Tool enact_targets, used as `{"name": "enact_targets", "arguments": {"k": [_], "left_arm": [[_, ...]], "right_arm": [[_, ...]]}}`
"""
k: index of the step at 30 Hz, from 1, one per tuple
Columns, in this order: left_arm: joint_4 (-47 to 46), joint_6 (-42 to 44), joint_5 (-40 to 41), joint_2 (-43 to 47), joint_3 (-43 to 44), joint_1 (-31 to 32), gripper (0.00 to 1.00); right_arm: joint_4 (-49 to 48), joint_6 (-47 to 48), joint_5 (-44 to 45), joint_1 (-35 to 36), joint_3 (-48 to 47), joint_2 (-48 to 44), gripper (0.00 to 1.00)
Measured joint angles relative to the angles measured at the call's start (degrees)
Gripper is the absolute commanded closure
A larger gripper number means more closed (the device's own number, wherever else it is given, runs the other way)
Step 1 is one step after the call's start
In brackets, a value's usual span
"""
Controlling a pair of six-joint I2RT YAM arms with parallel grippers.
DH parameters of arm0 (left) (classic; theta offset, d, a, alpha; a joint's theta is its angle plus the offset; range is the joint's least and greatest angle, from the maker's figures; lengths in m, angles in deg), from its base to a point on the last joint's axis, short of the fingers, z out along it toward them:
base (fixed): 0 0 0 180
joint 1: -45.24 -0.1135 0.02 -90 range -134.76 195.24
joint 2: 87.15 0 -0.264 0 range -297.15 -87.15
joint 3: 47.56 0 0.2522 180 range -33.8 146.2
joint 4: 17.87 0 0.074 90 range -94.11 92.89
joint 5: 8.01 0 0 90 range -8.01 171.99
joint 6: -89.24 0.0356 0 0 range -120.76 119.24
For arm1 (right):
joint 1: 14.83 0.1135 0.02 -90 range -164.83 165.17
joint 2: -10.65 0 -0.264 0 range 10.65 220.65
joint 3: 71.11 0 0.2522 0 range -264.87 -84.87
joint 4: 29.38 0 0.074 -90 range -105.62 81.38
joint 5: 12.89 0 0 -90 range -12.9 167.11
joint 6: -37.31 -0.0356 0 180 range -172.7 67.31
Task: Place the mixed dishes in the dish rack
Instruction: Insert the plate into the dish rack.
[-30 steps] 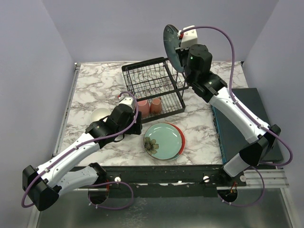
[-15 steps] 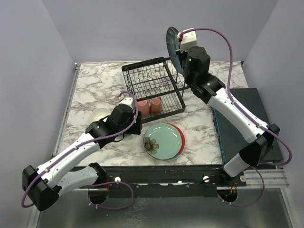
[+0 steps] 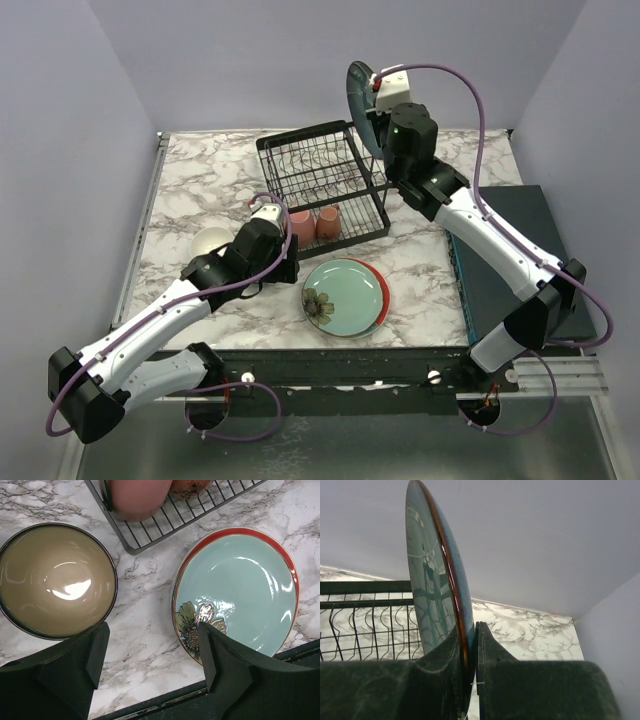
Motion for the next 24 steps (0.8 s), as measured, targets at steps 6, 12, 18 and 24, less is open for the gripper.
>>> {"name": "enact_targets", "arguments": {"k": [6, 12, 18, 24], "left_arm": [[0.0, 0.0, 0.0, -0.1, 0.0, -0.2, 0.22], [0.0, 0.0, 0.0, -0.1, 0.0, -0.3, 0.22], [0.0, 0.0, 0.0, -0.1, 0.0, -0.3, 0.22], [0.0, 0.0, 0.0, -0.1, 0.0, -0.3, 0.22]], "right_arm": [[-1.0, 0.1, 0.5, 0.0, 0.2, -0.5, 1.00], [-1.9, 0.2, 1.5, 0.0, 1.3, -1.8, 1.00], [-3.2, 0.4, 2.1, 0.0, 2.6, -1.9, 1.00], [-3.1, 0.2, 2.1, 0.0, 3.5, -1.9, 1.00]]}}
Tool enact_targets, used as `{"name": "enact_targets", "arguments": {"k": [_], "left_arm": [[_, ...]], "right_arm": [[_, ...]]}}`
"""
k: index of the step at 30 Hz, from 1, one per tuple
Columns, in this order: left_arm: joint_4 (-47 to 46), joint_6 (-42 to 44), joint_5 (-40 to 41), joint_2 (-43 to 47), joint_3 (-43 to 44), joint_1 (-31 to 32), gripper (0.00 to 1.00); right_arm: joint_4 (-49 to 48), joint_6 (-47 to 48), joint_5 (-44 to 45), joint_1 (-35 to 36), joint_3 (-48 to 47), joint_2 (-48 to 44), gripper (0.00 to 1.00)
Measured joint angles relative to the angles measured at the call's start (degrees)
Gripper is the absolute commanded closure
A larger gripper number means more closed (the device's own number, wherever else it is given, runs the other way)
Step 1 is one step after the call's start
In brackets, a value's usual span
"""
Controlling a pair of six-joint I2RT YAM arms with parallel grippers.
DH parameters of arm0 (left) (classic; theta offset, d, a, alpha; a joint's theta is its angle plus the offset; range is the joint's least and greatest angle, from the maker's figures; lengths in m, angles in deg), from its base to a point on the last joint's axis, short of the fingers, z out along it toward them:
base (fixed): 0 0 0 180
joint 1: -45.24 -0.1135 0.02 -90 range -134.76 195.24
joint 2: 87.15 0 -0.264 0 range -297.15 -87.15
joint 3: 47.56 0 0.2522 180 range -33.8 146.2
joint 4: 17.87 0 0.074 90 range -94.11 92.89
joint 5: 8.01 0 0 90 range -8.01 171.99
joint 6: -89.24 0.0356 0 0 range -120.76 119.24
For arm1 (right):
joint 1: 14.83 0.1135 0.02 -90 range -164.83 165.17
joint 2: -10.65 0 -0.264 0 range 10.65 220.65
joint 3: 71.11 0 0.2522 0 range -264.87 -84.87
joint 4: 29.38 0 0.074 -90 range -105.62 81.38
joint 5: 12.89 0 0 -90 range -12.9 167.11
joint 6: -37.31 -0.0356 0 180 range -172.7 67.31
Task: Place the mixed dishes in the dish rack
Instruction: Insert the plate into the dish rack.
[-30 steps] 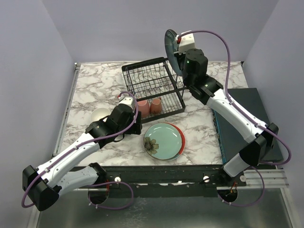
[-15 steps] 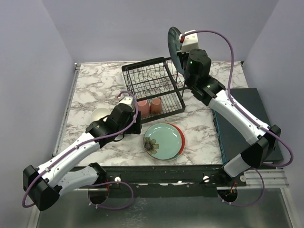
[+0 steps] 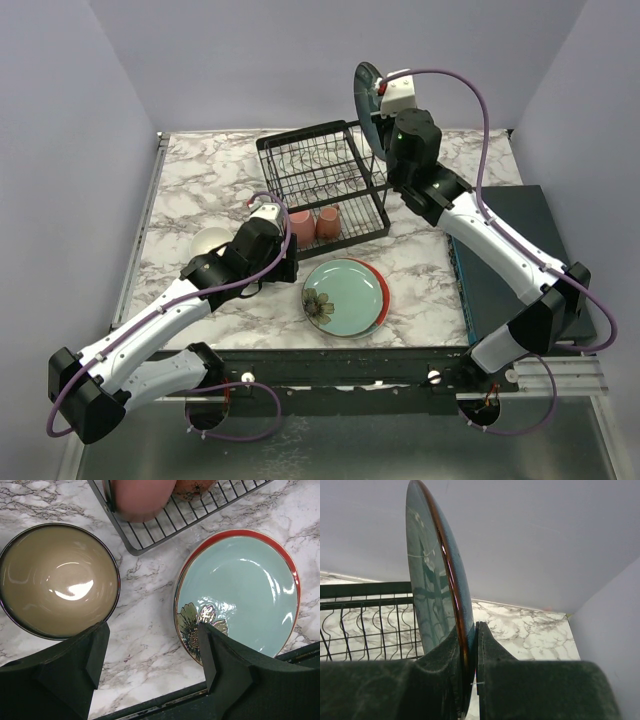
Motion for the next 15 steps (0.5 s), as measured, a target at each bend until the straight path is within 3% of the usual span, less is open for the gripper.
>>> {"name": "enact_targets", "arguments": {"k": [15], "left_arm": [[0.0, 0.0, 0.0, 0.0, 0.0, 0.0, 0.22]], "right_arm": [[-1.2, -2.8, 0.4, 0.0, 3.2, -0.7, 1.00]]}}
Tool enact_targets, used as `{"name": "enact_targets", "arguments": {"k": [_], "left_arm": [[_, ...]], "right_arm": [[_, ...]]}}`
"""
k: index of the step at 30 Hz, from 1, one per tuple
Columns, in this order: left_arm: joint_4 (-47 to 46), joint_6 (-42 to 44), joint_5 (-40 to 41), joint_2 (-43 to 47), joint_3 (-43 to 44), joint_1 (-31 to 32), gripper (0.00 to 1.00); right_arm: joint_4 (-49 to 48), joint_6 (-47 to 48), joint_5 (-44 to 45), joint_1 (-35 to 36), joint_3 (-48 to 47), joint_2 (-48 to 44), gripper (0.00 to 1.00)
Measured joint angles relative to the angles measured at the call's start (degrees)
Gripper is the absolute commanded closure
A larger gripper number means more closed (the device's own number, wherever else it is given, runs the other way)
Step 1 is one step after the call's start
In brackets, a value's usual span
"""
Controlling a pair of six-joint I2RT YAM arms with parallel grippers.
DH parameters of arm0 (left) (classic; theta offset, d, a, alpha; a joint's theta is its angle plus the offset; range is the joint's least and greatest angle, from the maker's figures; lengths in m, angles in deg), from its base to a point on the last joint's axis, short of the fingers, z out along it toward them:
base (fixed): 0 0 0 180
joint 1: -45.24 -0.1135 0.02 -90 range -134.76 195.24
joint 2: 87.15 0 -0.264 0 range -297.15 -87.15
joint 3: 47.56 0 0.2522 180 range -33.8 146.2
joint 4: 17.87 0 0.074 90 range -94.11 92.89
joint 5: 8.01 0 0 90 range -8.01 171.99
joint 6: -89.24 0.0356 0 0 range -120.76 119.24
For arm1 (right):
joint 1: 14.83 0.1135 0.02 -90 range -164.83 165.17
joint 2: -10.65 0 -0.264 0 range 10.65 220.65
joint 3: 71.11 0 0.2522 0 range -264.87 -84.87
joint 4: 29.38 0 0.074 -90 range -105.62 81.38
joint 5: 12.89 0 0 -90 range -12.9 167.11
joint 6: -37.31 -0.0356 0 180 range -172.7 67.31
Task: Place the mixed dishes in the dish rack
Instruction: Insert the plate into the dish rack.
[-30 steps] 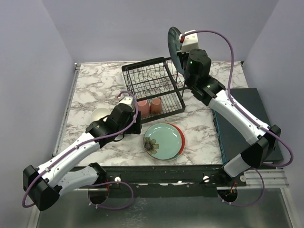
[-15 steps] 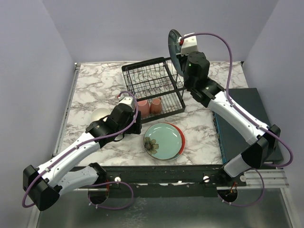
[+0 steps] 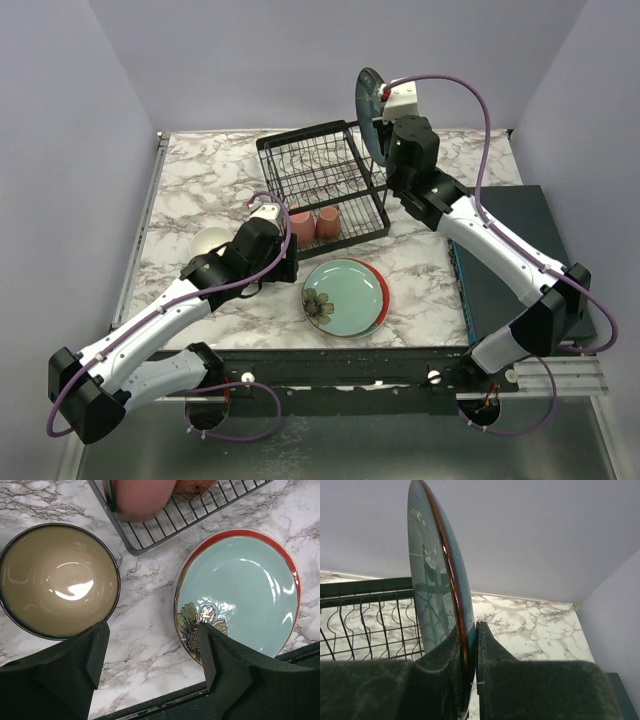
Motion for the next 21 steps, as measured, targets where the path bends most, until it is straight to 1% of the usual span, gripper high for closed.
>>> {"name": "enact_targets", "arguments": {"k": [16, 21], "left_arm": [[0.0, 0.0, 0.0, -0.2, 0.0, -0.1, 0.22], [0.0, 0.0, 0.0, -0.5, 0.0, -0.4, 0.22]], "right_arm": [[-0.7, -4.1, 0.0, 0.0, 5.0, -4.0, 1.00], [-1.6, -4.9, 0.0, 0.0, 6.9, -5.3, 0.97]]}}
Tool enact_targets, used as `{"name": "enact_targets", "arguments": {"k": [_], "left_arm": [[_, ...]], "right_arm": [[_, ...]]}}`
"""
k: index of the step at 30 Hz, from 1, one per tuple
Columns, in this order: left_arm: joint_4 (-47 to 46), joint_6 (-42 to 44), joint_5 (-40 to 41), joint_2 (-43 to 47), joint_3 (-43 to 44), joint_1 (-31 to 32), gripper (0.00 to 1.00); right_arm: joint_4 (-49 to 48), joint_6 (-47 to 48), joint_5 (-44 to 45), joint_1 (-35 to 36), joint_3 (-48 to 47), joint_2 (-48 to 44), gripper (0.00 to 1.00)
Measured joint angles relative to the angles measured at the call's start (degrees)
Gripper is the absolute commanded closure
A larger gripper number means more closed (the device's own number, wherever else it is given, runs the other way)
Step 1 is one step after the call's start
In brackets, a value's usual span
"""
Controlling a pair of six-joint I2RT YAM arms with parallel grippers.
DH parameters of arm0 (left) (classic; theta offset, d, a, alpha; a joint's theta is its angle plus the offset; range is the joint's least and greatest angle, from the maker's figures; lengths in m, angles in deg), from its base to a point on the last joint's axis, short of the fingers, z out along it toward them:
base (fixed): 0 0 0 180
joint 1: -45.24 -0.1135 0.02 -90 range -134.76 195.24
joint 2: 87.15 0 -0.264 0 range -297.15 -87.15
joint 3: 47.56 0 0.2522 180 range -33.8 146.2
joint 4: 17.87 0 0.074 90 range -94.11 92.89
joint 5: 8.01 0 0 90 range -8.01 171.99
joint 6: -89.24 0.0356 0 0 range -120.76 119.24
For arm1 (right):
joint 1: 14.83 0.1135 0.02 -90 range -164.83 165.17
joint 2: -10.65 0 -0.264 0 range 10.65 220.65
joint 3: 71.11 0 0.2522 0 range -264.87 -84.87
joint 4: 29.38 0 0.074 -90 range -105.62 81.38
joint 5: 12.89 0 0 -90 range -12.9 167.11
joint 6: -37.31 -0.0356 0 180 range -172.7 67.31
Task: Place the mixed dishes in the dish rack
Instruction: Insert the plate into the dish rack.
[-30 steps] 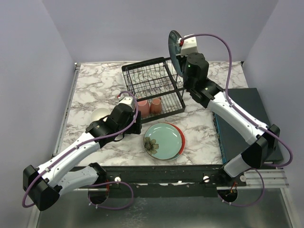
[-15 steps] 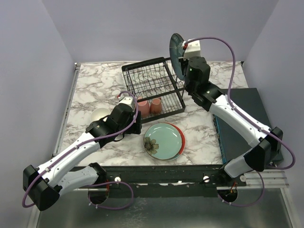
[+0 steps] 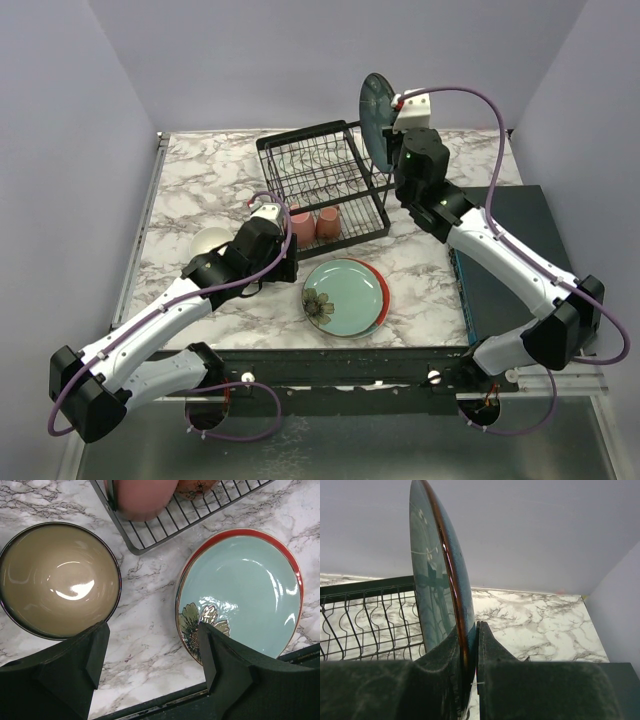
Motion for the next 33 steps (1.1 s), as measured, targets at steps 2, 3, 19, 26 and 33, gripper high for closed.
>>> {"name": "enact_targets", "arguments": {"k": [2, 3, 19, 26, 33], "left_arm": [[0.0, 0.0, 0.0, -0.1, 0.0, 0.0, 0.22], [0.0, 0.0, 0.0, -0.2, 0.0, 0.0, 0.22], [0.0, 0.0, 0.0, -0.3, 0.0, -0.3, 0.22], [0.0, 0.0, 0.0, -0.3, 0.0, -0.3, 0.22], [0.0, 0.0, 0.0, -0.3, 0.0, -0.3, 0.22]], "right_arm": [[-0.2, -0.2, 0.0, 0.0, 0.2, -0.2, 0.95], [-0.2, -0.3, 0.0, 0.0, 0.3, -0.2, 0.94], [-0.7, -1.9, -0.3, 0.9, 1.0, -0.4, 0.77], [-0.7, -2.1, -0.7, 1.8, 1.4, -0.3, 0.74], [-1.2, -2.5, -0.9, 2.3, 1.4, -0.3, 0.65]]}}
